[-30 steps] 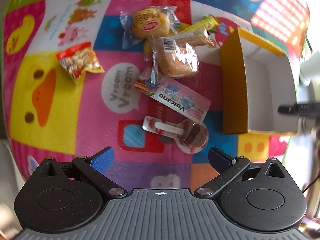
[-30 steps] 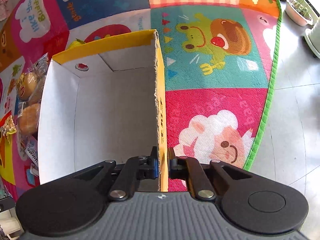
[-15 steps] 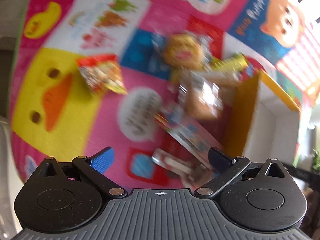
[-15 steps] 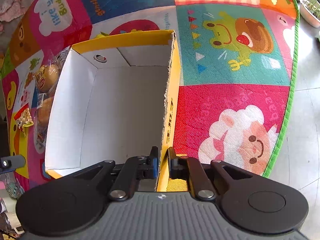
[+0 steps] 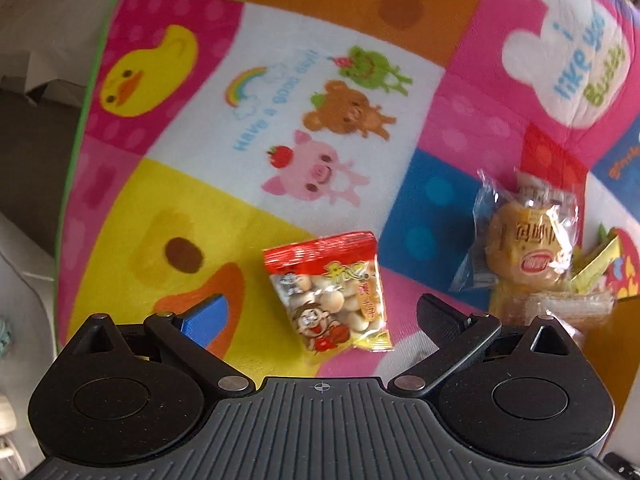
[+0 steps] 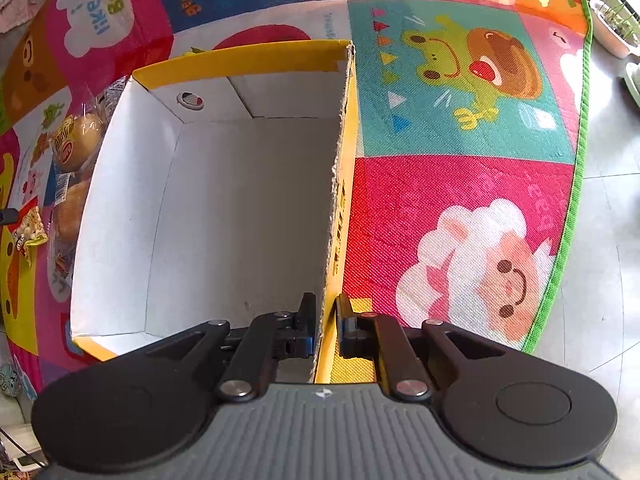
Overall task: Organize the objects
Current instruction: 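Lower the left gripper onto the red snack bag and close it, then lift the red snack bag with the left gripper over the box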
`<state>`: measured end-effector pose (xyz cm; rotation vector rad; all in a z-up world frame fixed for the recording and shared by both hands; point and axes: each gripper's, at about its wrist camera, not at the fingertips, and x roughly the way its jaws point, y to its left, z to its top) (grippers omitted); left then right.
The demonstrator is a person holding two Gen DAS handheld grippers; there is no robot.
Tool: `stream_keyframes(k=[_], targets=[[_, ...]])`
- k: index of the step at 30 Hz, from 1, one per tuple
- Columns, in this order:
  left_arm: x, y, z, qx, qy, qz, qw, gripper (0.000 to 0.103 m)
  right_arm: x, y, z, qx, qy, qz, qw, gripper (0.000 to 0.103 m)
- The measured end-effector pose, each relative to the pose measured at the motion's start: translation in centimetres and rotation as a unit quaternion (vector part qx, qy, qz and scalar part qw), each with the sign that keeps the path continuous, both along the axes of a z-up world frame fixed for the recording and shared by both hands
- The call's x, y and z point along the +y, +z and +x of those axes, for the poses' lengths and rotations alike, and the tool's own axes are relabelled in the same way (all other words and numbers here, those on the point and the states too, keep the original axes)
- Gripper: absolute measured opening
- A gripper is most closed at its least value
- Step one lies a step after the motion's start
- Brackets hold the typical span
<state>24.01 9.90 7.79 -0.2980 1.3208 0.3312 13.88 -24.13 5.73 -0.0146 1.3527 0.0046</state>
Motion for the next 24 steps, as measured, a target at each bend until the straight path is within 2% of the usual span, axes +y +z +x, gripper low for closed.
stream_keyframes(k=[3,6,9,10,11,13,16,20,22,24], targets=[[-1.1,-1.7,0.6,0.022,-0.035,0.009,0.9991,0.103,0.2,0.1,-0.1,-0.004,-0.011,-0.006,1.0,0.01],[-1.0,-2.8,0.5,0.036,-0.045,0.009,0.9983,0.101,0.1,0.4,-0.2,-0.009,-0.027,-0.006,1.0,0.01],[-0.7,-2.7,0.2,0.026,-0.061,0.012,0.9977,0.093,-0.1,0.5,-0.3,-0.013,-0.044,-0.002,0.999,0.01],[-0.6,-2.4,0.2,0.02,-0.071,0.015,0.9972,0.083,-0.3,0.5,-0.2,-0.014,-0.054,0.002,0.998,0.01],[-0.6,-2.1,0.2,0.013,-0.083,0.016,0.9963,0.066,-0.5,0.3,-0.1,-0.014,-0.068,0.006,0.998,0.01],[-0.6,-1.4,0.6,0.007,-0.107,0.02,0.994,0.059,-0.9,0.1,0.4,-0.017,-0.092,0.013,0.996,0.01],[-0.8,-0.3,1.0,0.0,-0.145,0.023,0.9891,0.057,-1.4,-0.1,1.4,-0.025,-0.131,0.023,0.991,0.01],[-1.8,1.9,-0.1,-0.016,-0.187,-0.008,0.9823,0.055,-2.2,0.4,2.2,-0.042,-0.174,0.039,0.983,0.01],[-3.2,3.3,-1.2,-0.017,-0.223,-0.016,0.9746,0.055,-2.4,0.4,2.1,-0.042,-0.175,0.038,0.983,0.01],[-5.0,4.3,-2.9,-0.01,-0.262,-0.018,0.9648,0.054,-2.0,0.7,1.7,-0.044,-0.144,0.027,0.988,0.011]])
